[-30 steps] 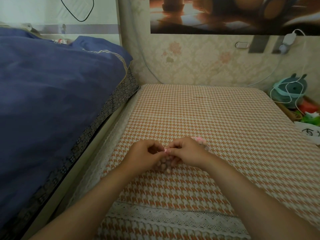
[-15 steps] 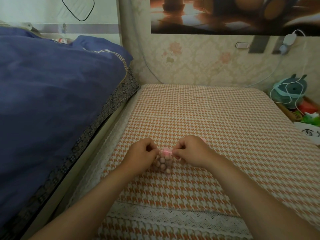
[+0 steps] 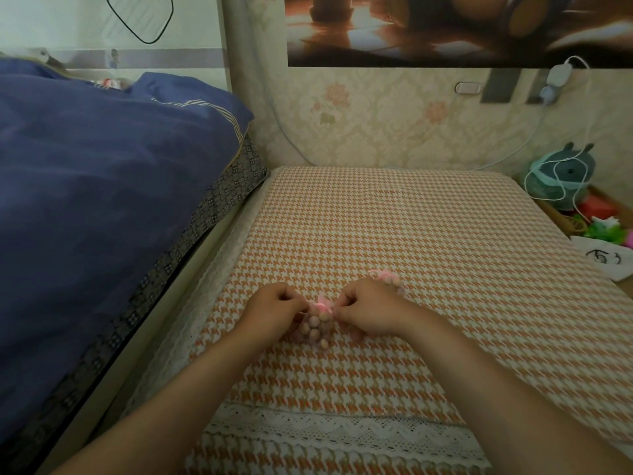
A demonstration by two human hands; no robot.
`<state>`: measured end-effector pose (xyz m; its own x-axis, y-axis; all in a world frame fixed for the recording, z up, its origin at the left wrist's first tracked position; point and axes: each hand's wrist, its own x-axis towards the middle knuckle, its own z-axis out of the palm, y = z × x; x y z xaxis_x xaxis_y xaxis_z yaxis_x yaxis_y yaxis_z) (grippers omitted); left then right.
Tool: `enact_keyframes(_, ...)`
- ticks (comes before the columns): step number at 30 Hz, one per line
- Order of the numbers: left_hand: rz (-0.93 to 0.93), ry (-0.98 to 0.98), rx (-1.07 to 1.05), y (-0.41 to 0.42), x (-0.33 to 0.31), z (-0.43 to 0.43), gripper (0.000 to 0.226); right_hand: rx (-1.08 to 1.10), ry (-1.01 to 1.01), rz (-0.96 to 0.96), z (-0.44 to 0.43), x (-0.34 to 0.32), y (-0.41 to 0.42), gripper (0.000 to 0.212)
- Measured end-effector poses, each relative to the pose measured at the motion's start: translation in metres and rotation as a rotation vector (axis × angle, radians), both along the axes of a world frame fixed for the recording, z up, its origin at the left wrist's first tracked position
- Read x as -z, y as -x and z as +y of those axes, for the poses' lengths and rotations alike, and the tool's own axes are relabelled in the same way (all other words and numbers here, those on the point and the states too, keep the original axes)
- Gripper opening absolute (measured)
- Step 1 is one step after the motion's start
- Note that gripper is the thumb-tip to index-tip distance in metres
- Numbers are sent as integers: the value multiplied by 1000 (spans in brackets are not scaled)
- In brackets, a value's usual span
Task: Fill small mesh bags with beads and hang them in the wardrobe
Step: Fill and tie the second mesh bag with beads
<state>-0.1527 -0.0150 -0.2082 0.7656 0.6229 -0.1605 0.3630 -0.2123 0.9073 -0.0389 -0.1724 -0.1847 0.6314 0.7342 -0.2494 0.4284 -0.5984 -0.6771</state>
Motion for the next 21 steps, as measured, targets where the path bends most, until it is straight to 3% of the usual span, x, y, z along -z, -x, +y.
enact_keyframes(7,13,-31,-45,1,-1,-9,12,3,37,42,0,6,-3,23)
enact_keyframes(15,42,-15,-35,4,-1,-9,19,-52,112,72,-2,4,0,25)
enact_keyframes(21,210,-147,191,5,-14,-5,9,-24,117,127,-4,1,3,33)
